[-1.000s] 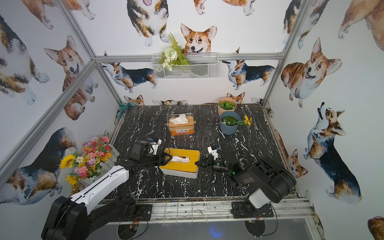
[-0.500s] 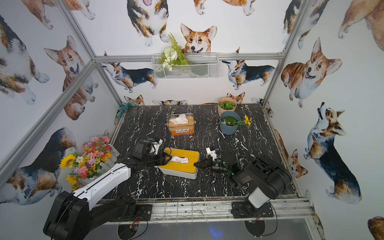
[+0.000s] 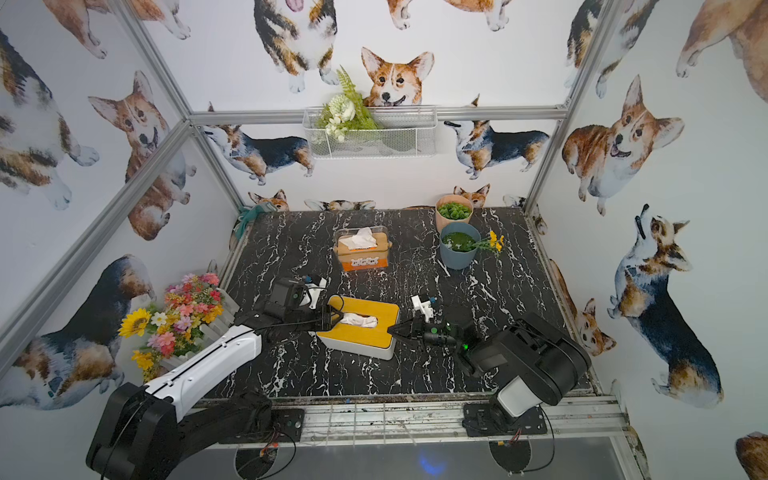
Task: Put the tissue paper into the tissue box
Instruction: Close the box lid on the tissue box.
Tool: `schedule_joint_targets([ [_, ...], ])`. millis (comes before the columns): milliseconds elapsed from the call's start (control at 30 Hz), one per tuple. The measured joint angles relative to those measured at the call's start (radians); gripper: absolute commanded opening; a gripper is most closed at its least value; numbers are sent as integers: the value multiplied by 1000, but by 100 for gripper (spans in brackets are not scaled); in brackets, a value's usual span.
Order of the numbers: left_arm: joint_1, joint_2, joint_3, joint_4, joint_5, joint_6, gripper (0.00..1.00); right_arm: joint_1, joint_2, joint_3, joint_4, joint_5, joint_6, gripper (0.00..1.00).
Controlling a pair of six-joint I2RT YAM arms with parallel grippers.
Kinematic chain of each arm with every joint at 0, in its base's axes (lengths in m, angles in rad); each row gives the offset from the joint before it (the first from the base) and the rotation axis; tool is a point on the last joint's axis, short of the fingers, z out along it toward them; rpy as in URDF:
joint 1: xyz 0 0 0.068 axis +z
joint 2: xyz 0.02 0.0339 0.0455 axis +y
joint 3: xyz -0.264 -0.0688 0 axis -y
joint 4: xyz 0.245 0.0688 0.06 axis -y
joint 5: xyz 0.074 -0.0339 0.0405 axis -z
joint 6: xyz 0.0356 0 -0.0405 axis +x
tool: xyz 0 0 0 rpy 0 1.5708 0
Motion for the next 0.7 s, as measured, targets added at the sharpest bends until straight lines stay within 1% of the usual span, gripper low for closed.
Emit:
schedule_joint_targets([
  [167,0,0,8,-17,-10,0,47,-55,-119,1,-145,-25,-54,26],
  [300,0,1,13,-30,-8,7,47,-83,-249,35,-351,-10,-139,31],
  [400,0,2,17,-39,-8,8,47,-89,-322,60,-473,-7,-197,38],
  [500,0,3,23,-53,-10,13,47,-90,-348,65,-539,12,-222,45],
  [700,0,-1,28,-71,-19,14,47,-86,-319,79,-591,14,-236,49],
])
